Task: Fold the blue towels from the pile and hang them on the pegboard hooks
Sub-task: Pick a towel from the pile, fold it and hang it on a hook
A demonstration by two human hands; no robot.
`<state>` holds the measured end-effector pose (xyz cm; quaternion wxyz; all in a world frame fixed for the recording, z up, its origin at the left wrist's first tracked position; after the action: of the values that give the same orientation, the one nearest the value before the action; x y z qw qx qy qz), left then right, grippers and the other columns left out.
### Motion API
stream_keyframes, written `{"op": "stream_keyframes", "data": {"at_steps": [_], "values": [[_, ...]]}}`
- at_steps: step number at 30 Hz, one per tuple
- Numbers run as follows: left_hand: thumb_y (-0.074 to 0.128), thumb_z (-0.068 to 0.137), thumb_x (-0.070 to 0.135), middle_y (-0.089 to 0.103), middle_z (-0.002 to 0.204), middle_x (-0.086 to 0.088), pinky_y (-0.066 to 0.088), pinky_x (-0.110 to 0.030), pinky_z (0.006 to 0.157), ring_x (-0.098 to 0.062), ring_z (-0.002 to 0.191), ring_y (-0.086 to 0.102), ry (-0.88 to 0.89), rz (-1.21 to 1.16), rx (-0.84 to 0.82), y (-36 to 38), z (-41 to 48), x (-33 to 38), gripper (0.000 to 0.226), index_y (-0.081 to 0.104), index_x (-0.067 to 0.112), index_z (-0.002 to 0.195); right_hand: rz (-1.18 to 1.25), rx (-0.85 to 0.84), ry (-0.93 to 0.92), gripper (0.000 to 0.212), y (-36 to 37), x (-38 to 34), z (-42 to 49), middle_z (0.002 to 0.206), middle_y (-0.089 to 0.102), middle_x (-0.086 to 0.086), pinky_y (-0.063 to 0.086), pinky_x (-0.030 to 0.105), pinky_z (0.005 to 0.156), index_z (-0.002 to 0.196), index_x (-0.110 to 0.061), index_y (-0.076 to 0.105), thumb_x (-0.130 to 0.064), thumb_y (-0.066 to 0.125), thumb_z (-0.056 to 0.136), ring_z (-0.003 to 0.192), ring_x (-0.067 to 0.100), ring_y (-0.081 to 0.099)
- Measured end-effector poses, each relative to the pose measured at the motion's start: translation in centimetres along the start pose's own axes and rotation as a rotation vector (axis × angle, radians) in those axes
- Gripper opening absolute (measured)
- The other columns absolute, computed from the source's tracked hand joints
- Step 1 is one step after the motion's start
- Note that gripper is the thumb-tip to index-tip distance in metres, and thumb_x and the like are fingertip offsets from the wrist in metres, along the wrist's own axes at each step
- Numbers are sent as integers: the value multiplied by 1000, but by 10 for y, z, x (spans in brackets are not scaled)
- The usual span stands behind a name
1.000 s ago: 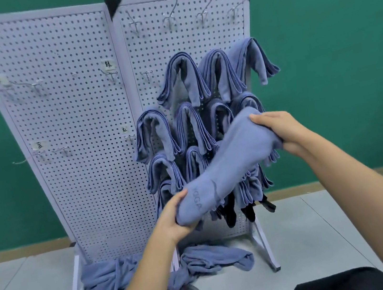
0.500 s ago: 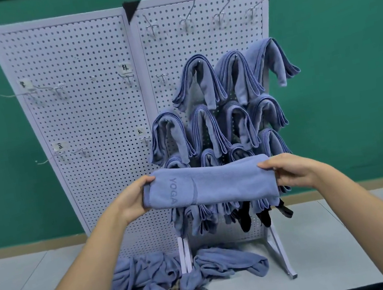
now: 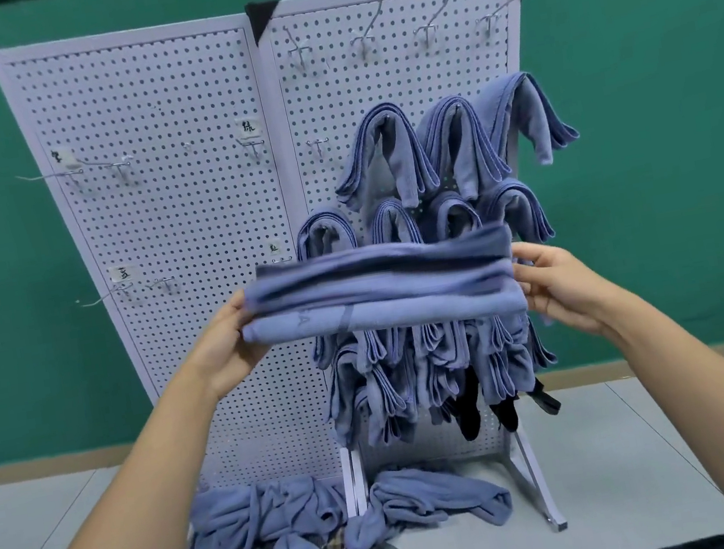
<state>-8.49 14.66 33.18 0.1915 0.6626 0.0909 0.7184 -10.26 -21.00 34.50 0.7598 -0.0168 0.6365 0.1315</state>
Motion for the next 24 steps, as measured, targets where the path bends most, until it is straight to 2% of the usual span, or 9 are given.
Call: {"op": "stream_keyframes", "data": {"at_steps": [2, 5, 8, 12, 14, 17, 20, 22, 24], "values": [[37, 100, 6, 68, 88, -2, 52, -20, 56, -11, 69, 62, -2, 22, -16, 0, -3, -3, 28, 62, 19, 97, -25, 18, 0, 32, -4, 4, -1, 82, 73, 4, 58, 26, 63, 90, -21, 77, -21, 73, 58, 62, 10, 65], [35, 101, 7, 66, 83, 1, 49, -19, 51, -10, 64, 56, -8, 48, -23, 0, -5, -2, 30, 60, 21, 93, -22, 57, -10, 19, -7, 4, -1, 78, 72, 2, 57, 23, 59, 85, -18, 77, -8, 65, 75, 58, 9, 63], [32, 100, 13, 65, 81, 4, 51, -20, 51, -9, 63, 57, -13, 35, -64, 8, -9, 4, 29, 59, 21, 91, -31, 86, -49, 30, -7, -3, -2, 71, 72, 1, 56, 20, 56, 89, -10, 69, 7, 46, 93, 55, 8, 64], [32, 100, 32, 63, 85, 2, 49, -24, 52, -13, 65, 57, -10, 139, -89, 15, -10, 13, 32, 57, 19, 86, -84, 112, -38, 31, -4, -8, -4, 73, 72, 2, 55, 21, 55, 82, -8, 67, 10, 44, 93, 58, 10, 65], [45, 97, 38, 63, 94, 0, 51, -30, 60, -16, 74, 58, 13, 271, -35, 15, -9, 16, 26, 56, 18, 85, -101, 117, -23, 34, 0, -10, -6, 79, 70, 4, 55, 23, 56, 81, -10, 68, 7, 42, 94, 62, 12, 63], [72, 78, 22, 62, 81, 0, 42, -26, 56, -15, 67, 54, 49, 417, 68, 13, -6, 19, 16, 55, 21, 80, -131, 138, 5, 26, 3, -10, -6, 90, 62, 8, 50, 28, 60, 85, -12, 64, -7, 40, 94, 72, 20, 56], [74, 79, 8, 59, 81, -6, 37, -29, 60, -19, 67, 49, 60, 482, 116, 10, -4, 19, 22, 57, 21, 82, -266, 156, 39, 5, 7, -9, -2, 93, 61, 8, 48, 32, 65, 86, -20, 61, -26, 61, 86, 75, 22, 57], [73, 80, 4, 60, 94, -9, 39, -31, 64, -22, 76, 50, 51, 461, 149, 5, -2, 16, 21, 60, 19, 85, -384, 222, -5, 12, 8, -18, 0, 80, 57, 2, 43, 23, 51, 87, -21, 57, -14, 66, 87, 61, 12, 54], [71, 81, 0, 60, 101, -9, 41, -31, 65, -22, 79, 51, 26, 429, 185, -1, 1, 7, 20, 61, 17, 87, -358, 255, -55, 17, 15, -31, 3, 69, 54, -3, 40, 18, 42, 88, -20, 56, -4, 63, 88, 48, 4, 51]]}}
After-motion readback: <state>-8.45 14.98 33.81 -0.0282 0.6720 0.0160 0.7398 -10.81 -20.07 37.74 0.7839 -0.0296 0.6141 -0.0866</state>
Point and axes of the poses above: each hand's wrist, its own z-axis towards the middle knuckle, its own y-axis out of the palm, x = y × z, the point moved 9 cm from there along z, towards the middle knuckle
